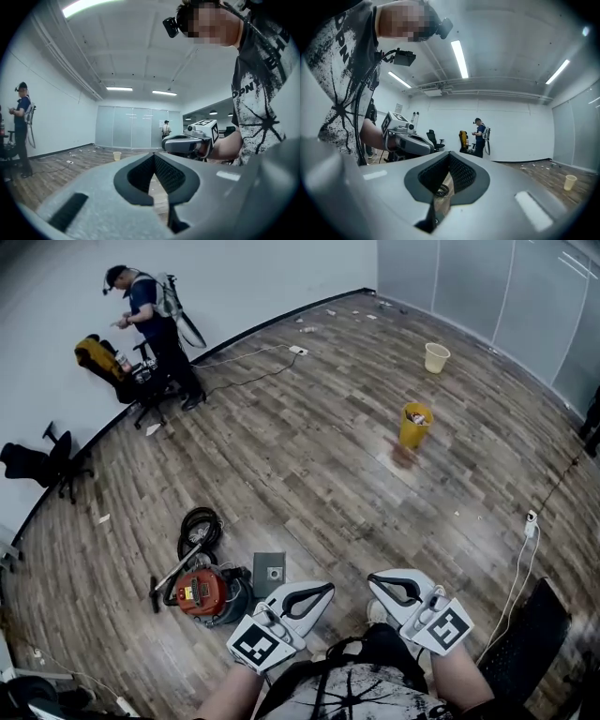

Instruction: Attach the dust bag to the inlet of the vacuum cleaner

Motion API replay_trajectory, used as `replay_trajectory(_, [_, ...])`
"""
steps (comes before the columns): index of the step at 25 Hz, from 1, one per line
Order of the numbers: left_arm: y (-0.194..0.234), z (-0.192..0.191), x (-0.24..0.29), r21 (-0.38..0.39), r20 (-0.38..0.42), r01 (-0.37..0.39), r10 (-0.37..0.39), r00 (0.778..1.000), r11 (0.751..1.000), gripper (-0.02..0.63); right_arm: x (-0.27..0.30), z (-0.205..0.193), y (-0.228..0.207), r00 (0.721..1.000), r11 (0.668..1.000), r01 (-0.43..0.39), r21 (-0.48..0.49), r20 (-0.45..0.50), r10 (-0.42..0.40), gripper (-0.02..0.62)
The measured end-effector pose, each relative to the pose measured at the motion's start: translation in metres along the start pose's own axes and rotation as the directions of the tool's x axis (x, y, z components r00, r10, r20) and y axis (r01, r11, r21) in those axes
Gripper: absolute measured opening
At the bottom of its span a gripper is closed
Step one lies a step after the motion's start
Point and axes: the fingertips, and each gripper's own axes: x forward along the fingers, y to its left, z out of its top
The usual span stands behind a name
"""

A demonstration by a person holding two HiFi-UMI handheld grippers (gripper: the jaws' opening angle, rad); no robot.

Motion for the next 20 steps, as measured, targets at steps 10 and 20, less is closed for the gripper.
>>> replay_trajectory(10, [0.063, 0.006, 0.076, -0.087, -0.007, -0.268, 0.268, 0.963, 0.960, -0.002, 0.018, -0.007, -0.101, 0.973, 0.972, -0.232, 0.032, 0.023, 0.231, 0.005])
replay_trajectory(20, [0.097, 0.019, 0.101, -0.066, 0.045, -0.451, 0.454, 0.890, 0.890, -0.002, 0.042, -0.003, -0.144, 0.910, 0.911, -0.413, 0.010, 0.043, 0.412, 0.005])
